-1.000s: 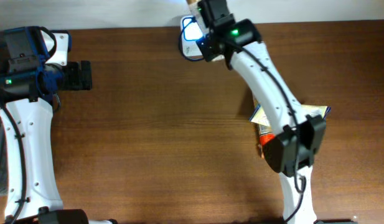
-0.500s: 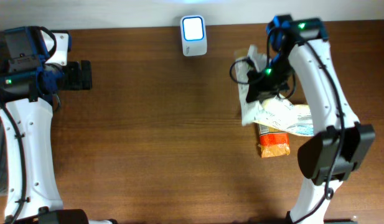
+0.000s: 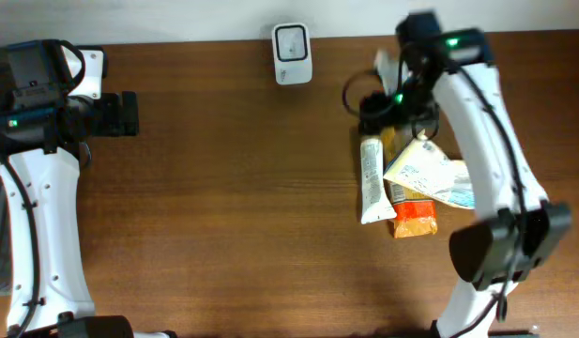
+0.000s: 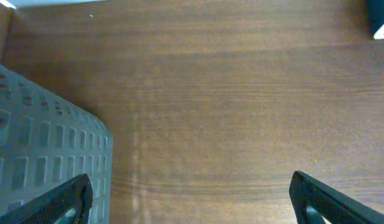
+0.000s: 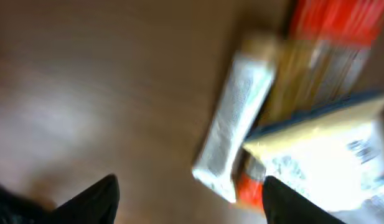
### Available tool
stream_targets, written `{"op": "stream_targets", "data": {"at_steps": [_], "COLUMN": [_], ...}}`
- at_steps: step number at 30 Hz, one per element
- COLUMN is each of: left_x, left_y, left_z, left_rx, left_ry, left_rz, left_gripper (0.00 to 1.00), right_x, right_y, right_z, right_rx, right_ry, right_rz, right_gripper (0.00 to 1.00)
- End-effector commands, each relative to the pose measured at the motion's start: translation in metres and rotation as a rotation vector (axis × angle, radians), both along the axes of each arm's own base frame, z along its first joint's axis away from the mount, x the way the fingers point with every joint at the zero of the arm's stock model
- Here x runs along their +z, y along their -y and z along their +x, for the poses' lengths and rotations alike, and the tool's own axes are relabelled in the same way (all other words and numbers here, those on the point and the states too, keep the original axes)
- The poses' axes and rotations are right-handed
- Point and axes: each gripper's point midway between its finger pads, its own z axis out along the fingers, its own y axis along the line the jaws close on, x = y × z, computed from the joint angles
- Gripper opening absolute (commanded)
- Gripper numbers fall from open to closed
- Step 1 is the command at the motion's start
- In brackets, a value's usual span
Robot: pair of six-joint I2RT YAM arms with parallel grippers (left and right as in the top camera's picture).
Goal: Scan the item barcode
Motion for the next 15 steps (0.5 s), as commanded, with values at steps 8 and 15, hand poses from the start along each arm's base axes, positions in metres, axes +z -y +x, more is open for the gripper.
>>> {"op": "stream_targets", "data": {"at_steps": [8,15], "left_x": [0.001,0.001], "left_y": [0.0,0.0], "left_z": [0.001,0.001], "left_rx": [-0.015,-0.015], "left_ry": [0.004,0.004], "left_rz": [0.003,0.003], "left_gripper": [0.99,0.99], "right_x": [0.21,0.216], "right_y": [0.001,0.013], "right_z": [-0.083,-0.077], "right_rx": [0.047,0.01], "right_ry": [0.567,0.621], "right_rz": [0.106,0.047], "right_gripper": [0.99,0.99]}}
